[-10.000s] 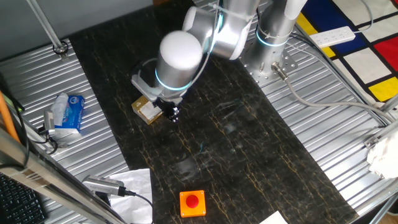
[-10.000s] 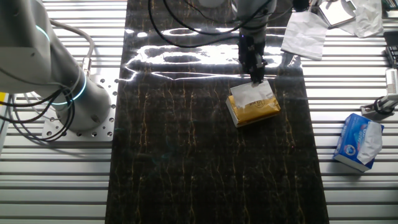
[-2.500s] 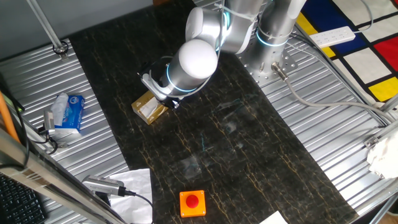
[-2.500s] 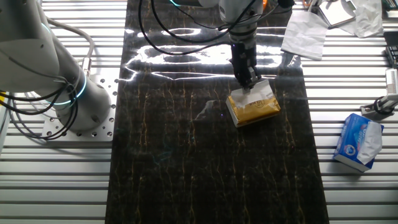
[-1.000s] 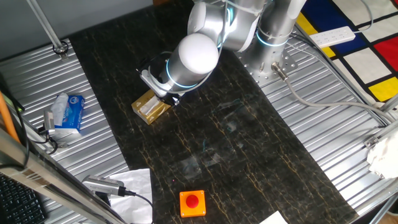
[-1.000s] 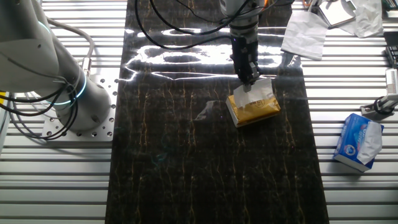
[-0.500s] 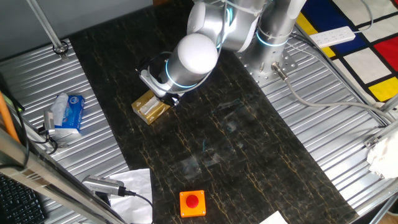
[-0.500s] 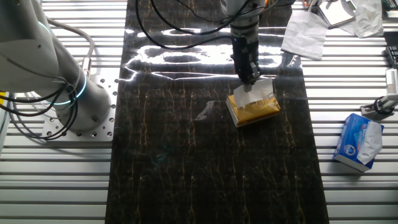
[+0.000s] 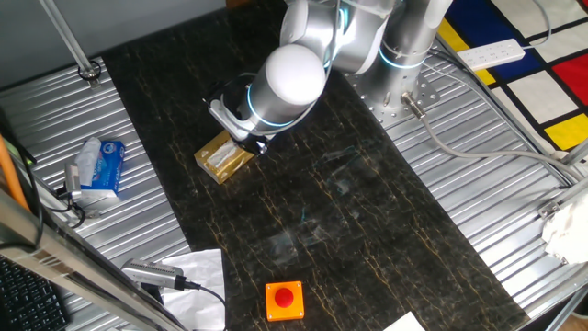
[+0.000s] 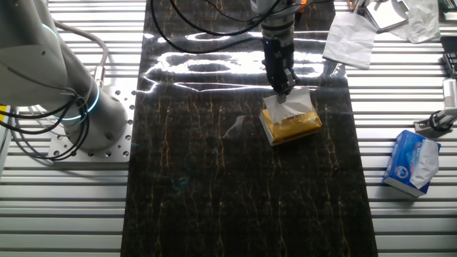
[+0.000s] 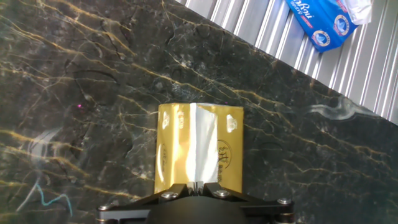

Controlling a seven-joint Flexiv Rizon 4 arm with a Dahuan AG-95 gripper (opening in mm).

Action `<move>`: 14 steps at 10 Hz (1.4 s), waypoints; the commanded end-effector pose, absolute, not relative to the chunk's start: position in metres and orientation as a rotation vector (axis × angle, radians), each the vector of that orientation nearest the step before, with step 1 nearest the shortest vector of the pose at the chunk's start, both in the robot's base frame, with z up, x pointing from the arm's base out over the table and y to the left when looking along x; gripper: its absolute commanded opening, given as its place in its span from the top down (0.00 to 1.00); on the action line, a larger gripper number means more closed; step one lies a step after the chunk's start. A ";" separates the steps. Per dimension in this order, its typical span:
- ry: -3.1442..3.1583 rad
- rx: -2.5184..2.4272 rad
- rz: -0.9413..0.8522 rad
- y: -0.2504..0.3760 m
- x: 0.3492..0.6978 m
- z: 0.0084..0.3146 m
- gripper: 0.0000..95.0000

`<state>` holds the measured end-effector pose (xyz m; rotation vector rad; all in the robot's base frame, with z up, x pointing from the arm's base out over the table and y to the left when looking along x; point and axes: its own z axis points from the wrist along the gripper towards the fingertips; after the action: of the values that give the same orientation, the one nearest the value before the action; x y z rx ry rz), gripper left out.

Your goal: Pull out a napkin

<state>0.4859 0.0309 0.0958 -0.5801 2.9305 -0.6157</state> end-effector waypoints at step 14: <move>2.936 -0.574 -0.627 0.051 0.478 0.099 1.00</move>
<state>0.4783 0.0513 0.0997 -0.5751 2.9338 -0.6265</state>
